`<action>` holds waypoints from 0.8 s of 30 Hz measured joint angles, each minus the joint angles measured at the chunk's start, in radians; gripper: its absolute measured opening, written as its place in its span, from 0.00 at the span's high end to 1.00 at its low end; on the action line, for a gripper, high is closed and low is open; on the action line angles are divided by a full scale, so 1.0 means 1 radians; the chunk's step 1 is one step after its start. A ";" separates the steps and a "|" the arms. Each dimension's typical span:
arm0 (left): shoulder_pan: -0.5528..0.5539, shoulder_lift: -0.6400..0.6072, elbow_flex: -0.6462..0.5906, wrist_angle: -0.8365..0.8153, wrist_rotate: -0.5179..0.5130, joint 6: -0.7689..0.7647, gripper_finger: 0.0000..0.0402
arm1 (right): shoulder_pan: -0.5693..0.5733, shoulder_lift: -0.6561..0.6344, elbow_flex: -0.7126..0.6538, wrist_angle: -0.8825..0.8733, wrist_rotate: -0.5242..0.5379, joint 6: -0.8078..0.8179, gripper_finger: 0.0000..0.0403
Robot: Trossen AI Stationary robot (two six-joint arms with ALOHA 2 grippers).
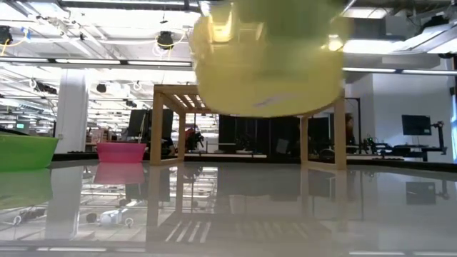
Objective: Place and stack bowls onto a shelf
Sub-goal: Put the yellow bowl on the shelf
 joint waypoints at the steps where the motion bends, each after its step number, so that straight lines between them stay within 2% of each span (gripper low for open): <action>1: 0.001 0.000 0.000 -0.008 -0.004 -0.007 0.69 | -0.007 0.000 0.000 -0.004 0.001 0.005 0.94; 9: 0.000 0.000 0.000 -0.057 -0.004 -0.022 0.69 | -0.034 -0.081 -0.002 -0.009 0.011 0.001 0.94; 20: 0.000 0.000 0.000 -0.102 -0.017 -0.043 0.69 | -0.111 -0.192 -0.001 0.016 0.180 -0.003 0.94; 24: 0.000 0.000 0.000 -0.112 -0.028 -0.036 0.69 | -0.129 -0.218 -0.001 0.027 0.188 -0.026 0.94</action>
